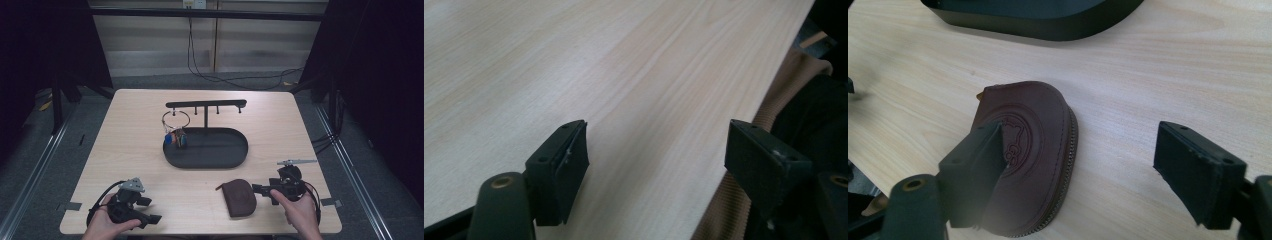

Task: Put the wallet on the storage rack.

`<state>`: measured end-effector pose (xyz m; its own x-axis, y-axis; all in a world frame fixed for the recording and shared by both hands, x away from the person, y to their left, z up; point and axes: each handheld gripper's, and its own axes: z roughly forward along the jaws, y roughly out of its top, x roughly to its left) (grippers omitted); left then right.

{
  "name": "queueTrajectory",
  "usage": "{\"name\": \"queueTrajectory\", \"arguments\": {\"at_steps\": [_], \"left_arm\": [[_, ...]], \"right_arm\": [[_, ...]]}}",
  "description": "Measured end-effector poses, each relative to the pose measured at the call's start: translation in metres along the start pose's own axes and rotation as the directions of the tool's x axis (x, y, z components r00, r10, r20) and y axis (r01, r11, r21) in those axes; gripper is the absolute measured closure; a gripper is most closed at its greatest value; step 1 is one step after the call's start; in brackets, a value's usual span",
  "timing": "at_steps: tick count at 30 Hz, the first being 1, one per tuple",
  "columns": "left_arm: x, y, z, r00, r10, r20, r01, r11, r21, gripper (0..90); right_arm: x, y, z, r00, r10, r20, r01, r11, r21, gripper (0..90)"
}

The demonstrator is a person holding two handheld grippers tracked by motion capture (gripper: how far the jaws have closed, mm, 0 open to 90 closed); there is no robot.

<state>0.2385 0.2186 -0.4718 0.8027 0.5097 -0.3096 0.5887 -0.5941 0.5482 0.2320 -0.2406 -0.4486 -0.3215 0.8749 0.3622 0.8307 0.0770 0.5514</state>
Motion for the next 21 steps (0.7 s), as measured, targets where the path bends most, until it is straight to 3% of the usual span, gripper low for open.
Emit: {"name": "queueTrajectory", "arguments": {"at_steps": [6,11,14,17,20,21], "left_arm": [[0.0,-0.001,0.002,0.9999,-0.009,0.006,0.009,0.9999,-0.011,22.8],[0.0,-0.001,0.005,0.9999,-0.016,0.005,0.016,0.9999,0.007,21.8],[0.002,-0.002,0.005,0.9994,-0.013,0.032,0.013,0.9999,0.01,18.7],[0.003,-0.001,0.003,0.999,-0.021,0.04,0.021,0.9998,0.0,18.2],[0.004,-0.002,0.003,0.9989,-0.037,0.027,0.037,0.9993,-0.006,19.7],[0.005,-0.002,0.002,0.9993,-0.026,0.028,0.026,0.9997,0.001,19.6]], "right_arm": [[0.001,0.01,0.004,0.9997,0.006,0.022,-0.008,0.997,0.071,19.3],[0.004,0.015,0.005,0.999,0.014,0.042,-0.018,0.993,0.117,19.0],[0.006,0.021,0.006,0.9977,0.039,0.055,-0.049,0.982,0.182,19.2],[0.006,0.024,0.007,0.9972,0.044,0.061,-0.055,0.979,0.198,19.4],[0.006,0.032,0.011,0.9972,0.048,0.058,-0.061,0.962,0.265,20.1],[0.008,0.034,0.012,0.9971,0.043,0.063,-0.059,0.959,0.278,20.6]]}}
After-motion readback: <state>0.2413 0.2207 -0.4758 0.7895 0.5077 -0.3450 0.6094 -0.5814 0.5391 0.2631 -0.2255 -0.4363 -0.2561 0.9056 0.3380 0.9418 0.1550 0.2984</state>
